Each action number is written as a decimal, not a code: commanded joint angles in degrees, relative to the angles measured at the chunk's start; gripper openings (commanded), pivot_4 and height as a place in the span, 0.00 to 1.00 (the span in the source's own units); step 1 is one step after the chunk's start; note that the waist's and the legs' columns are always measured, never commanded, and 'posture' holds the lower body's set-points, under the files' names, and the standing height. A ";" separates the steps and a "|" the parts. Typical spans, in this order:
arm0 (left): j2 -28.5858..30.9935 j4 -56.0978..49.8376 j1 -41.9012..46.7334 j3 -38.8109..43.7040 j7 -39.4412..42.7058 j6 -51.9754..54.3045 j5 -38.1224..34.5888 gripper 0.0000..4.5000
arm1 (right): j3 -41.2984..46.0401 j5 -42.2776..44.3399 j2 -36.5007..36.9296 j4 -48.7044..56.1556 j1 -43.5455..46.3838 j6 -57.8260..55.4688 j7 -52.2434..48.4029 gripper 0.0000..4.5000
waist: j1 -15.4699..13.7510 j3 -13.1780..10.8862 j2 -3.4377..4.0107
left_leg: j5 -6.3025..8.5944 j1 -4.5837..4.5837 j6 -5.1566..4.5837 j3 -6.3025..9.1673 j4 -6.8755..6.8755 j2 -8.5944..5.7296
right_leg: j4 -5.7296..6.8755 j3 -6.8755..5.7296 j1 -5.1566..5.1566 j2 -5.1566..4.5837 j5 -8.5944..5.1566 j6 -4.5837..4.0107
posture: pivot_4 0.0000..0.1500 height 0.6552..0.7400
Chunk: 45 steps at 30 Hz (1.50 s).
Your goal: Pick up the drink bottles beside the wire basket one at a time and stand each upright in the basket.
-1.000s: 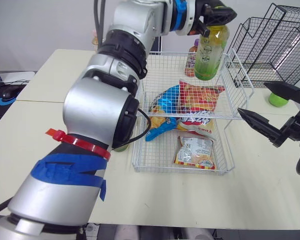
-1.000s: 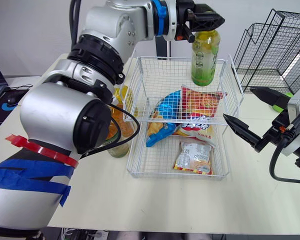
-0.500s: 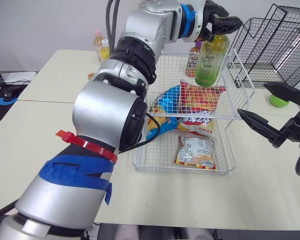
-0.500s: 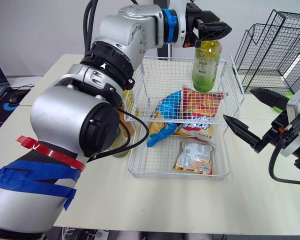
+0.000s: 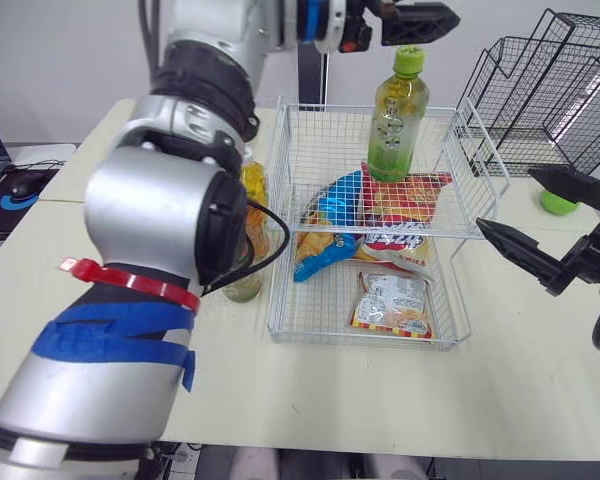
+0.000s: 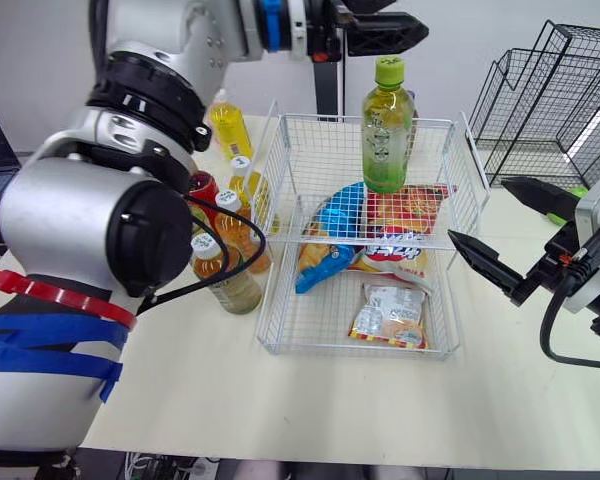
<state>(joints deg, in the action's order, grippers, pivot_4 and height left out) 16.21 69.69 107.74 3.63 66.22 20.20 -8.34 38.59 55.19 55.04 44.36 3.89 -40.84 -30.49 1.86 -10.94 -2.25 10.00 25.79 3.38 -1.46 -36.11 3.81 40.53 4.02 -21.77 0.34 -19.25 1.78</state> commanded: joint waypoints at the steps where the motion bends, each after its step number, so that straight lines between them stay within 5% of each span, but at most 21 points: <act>1: 1.95 -4.60 -0.41 0.01 3.74 4.08 -0.88 0.99 | -0.17 -0.51 1.03 -0.54 1.69 1.61 -0.57 1.00 | 0.01 0.00 0.00 | 0.00 0.00 0.00 0.01 -0.01 0.00 | 0.02 0.00 0.00 0.00 0.00 0.00 | 1.00 0.94; 18: -3.56 -12.06 -7.39 0.25 -6.93 8.65 -1.53 0.99 | -0.46 -0.55 1.40 -1.03 2.61 1.64 -1.78 1.00 | -0.06 0.01 0.01 | -0.01 0.04 -0.03 0.13 -0.32 -0.04 | 0.37 -0.01 0.03 -0.01 -0.03 0.04 | 1.00 0.94; 21: -4.15 -11.52 -7.22 0.18 -7.80 8.58 -1.57 0.86 | -0.24 -0.55 1.30 -0.88 2.28 1.54 -1.95 1.00 | -0.06 0.01 0.01 | -0.01 0.04 -0.03 0.13 -0.33 -0.05 | 0.37 0.00 0.03 -0.01 -0.03 0.04 | 1.00 0.94; 29: -4.75 -11.20 -7.47 -0.07 -7.46 8.68 -1.70 0.30 | -0.18 -0.23 1.36 -0.50 2.29 1.34 -1.39 1.00 | -0.06 0.01 0.01 | -0.01 0.04 -0.03 0.13 -0.33 -0.06 | 0.38 -0.01 0.03 -0.01 -0.03 0.04 | 1.00 0.94; 45: -10.29 -1.36 -2.58 1.96 -13.07 -3.13 -0.60 0.29 | 1.40 1.02 1.97 0.36 1.70 0.12 0.34 1.00 | -0.17 0.00 0.01 | 0.00 0.06 -0.05 0.20 -0.49 -0.11 | 0.38 0.01 0.10 -0.01 -0.05 0.07 | 1.00 0.94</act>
<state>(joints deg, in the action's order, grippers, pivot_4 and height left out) 6.31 68.49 102.29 4.86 54.04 19.57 -8.83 37.46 55.36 56.16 43.40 5.51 -40.87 -30.76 1.69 -10.93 -2.24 10.00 25.85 3.33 -1.26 -36.60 3.70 40.92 4.03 -21.66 0.33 -19.30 1.85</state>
